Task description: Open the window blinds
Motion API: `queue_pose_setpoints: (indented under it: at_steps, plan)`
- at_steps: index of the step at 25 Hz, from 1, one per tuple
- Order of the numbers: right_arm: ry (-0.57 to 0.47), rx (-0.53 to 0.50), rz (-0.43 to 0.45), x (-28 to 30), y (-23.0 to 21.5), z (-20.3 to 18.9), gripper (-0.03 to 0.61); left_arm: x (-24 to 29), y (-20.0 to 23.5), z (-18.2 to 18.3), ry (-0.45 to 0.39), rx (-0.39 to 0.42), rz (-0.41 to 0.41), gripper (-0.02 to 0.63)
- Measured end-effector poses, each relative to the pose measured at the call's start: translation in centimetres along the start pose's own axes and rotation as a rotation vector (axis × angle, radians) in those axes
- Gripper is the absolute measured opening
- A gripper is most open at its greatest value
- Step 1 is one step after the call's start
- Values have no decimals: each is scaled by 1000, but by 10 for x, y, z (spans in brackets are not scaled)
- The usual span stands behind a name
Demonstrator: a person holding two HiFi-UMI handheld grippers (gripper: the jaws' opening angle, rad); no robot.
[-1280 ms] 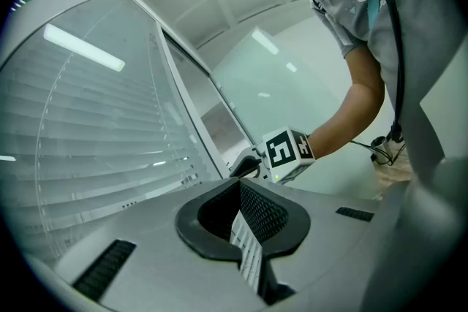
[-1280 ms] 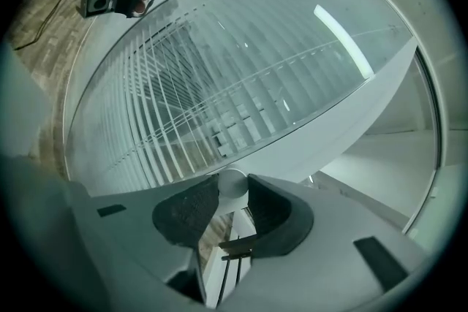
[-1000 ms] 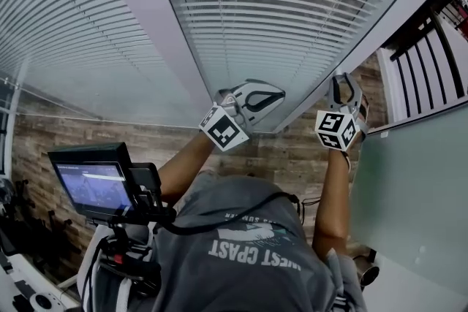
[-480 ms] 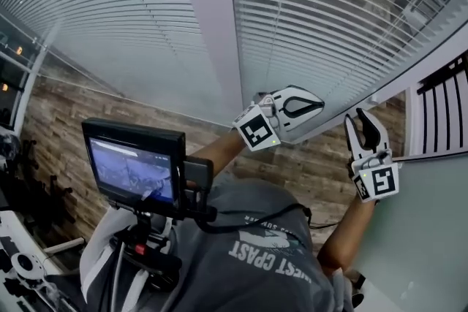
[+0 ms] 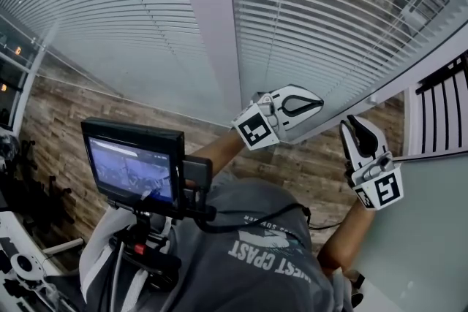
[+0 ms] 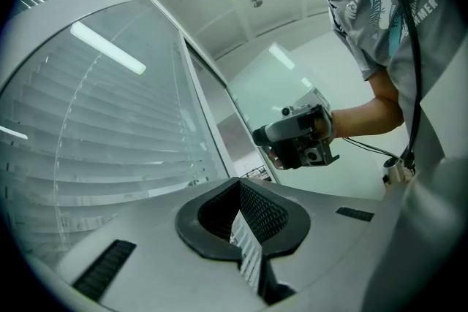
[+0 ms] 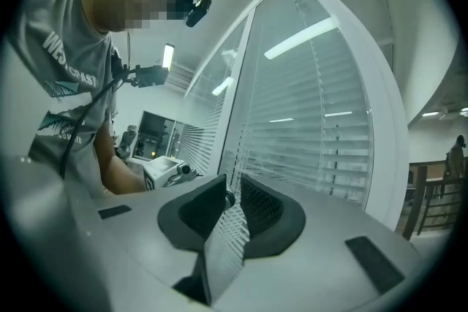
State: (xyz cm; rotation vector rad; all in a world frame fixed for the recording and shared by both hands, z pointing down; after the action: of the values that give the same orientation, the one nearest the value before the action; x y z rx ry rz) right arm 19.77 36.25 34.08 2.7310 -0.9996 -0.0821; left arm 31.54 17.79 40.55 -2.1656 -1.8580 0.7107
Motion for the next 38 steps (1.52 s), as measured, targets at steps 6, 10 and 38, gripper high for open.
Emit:
queue_pose_setpoints:
  at_steps: [6,10,38]
  plan:
    - [3,-11,4,1,0,1,55,0,1,0,1,5,4,3]
    - [5,-9,5,1,-1,-1,54,-1,1,-1,2,9,4,3]
    - [20,-3,2,0,-2,-4,48,1,1,0,5,12,-6,3]
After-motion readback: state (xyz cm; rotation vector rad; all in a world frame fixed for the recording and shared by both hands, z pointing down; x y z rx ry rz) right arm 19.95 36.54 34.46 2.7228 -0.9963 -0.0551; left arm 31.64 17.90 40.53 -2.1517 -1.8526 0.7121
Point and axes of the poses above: the fingertips, and each gripper's own axes: x forward along the fingers, y to its left, z out of its top, the point moved 10 cm from there along -x, backward along the fingers, and after that the axes turned 3 degrees about z, right-handed, at the moved point
